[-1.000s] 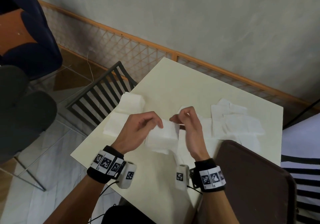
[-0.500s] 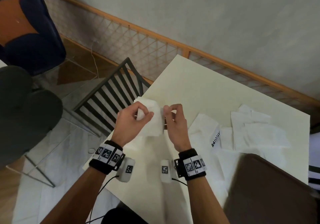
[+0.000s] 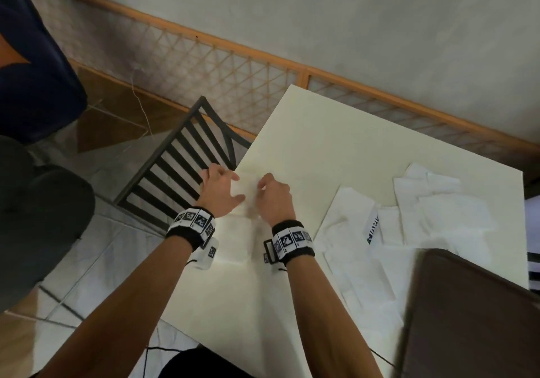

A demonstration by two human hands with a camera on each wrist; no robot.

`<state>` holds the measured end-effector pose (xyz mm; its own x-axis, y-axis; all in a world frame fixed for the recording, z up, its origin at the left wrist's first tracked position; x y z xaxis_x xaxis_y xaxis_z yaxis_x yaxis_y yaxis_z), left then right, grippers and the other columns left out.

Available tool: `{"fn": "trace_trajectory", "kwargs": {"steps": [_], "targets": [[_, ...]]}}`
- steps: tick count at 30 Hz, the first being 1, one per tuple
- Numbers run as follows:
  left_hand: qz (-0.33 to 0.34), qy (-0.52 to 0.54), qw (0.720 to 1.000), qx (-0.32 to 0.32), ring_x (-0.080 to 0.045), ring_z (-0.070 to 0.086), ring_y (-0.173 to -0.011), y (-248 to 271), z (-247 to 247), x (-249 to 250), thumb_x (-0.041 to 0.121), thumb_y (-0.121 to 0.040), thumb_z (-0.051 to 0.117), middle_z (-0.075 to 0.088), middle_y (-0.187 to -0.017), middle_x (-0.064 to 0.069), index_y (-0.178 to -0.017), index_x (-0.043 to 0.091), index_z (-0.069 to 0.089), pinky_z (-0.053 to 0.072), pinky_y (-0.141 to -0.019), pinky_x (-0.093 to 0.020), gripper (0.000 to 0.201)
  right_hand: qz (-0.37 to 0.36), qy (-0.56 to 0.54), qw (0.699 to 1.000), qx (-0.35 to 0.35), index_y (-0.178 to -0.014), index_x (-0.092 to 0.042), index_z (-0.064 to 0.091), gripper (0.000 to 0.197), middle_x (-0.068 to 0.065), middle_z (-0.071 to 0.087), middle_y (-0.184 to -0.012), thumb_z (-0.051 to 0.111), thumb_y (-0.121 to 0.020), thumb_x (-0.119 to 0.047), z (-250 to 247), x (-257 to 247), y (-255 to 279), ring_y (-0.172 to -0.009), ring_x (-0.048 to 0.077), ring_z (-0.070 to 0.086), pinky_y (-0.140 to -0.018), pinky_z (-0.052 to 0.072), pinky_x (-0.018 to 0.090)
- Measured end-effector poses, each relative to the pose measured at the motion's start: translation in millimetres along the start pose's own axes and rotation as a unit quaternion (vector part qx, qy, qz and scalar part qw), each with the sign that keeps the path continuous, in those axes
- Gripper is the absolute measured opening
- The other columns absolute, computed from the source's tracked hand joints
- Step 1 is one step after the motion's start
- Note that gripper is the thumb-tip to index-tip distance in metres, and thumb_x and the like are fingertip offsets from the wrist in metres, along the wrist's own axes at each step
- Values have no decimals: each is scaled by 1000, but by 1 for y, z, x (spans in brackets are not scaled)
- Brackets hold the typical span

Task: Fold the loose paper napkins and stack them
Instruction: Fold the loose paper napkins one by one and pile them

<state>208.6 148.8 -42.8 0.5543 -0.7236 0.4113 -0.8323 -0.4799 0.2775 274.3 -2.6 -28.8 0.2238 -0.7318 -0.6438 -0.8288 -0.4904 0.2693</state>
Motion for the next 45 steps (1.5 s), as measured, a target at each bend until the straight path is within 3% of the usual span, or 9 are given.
{"fn": "trace_trajectory", "kwargs": {"steps": [5,10,13,16,21,26,31,35,45], "targets": [[-3,-29,999,32,-40,5,-157,31,-6,25,57,-81,86,8,-172,-10,-140,33,58,16,-128,-59,70,1,13,995,95,-120,-17,61,17,10,72,-109,53,-104,-17,-64,36,40,-101,33,63,-77,49,40],[71,81,990,86,-29,23,-148,80,8,69,42,-86,87,37,-156,0,-128,32,66,28,-121,-49,48,86,96,977,170,-127,-16,60,25,14,67,-122,63,-102,-20,-117,141,91,-114,39,63,-90,55,48],[124,142,980,64,-20,40,-134,109,36,96,35,-89,85,53,-137,9,-120,31,68,35,-113,-36,36,199,144,961,123,-138,-10,54,43,20,60,-132,68,-102,-31,-126,215,118,-120,46,60,-95,54,52],[130,183,975,6,-16,53,-118,131,74,112,34,-93,81,62,-120,11,-116,32,68,47,-105,-37,26,215,47,971,88,-122,-13,71,24,16,72,-122,73,-101,-25,-128,251,133,-117,43,67,-97,55,45],[114,285,951,-47,-3,69,-99,155,101,137,38,-96,80,74,-106,12,-110,25,72,60,-88,-29,21,123,-139,977,110,-94,-17,73,10,0,78,-96,82,-98,-20,-144,228,154,-92,26,76,-86,63,41],[37,396,911,-108,-6,74,-102,167,97,161,81,-89,64,78,-110,6,-123,36,68,59,-95,-32,57,5,-413,910,-4,-99,-5,56,16,4,51,-75,68,-108,-11,-154,153,181,-74,17,50,-72,54,24],[43,567,813,-125,-24,77,-110,167,73,177,34,-101,76,81,-116,-2,-117,14,76,60,-97,-44,25,14,-482,876,14,-108,-5,58,21,0,61,-77,77,-101,-7,-149,153,179,-77,19,62,-73,55,28],[39,573,815,-75,-26,76,-117,163,66,162,9,-97,80,81,-123,-7,-128,8,73,59,-106,-48,32,105,-525,844,14,-123,-2,69,34,17,77,-106,85,-93,-5,-119,172,174,-95,29,78,-71,61,31],[1,552,820,-151,-21,74,-122,174,68,161,53,-114,36,79,-128,-1,-133,19,72,55,-110,-49,52,64,-557,825,-74,-119,21,58,48,11,76,-100,87,-88,-2,-100,156,166,-104,33,77,-89,64,41]]}}
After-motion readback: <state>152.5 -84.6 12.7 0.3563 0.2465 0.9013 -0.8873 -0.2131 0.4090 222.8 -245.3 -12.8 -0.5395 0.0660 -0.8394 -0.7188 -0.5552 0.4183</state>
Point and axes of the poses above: each hand's wrist, its own y-axis away from the middle knuckle, its own z-axis out of the palm, x = y × z, the point moved 8 cm from there along -y, towards the middle knuckle
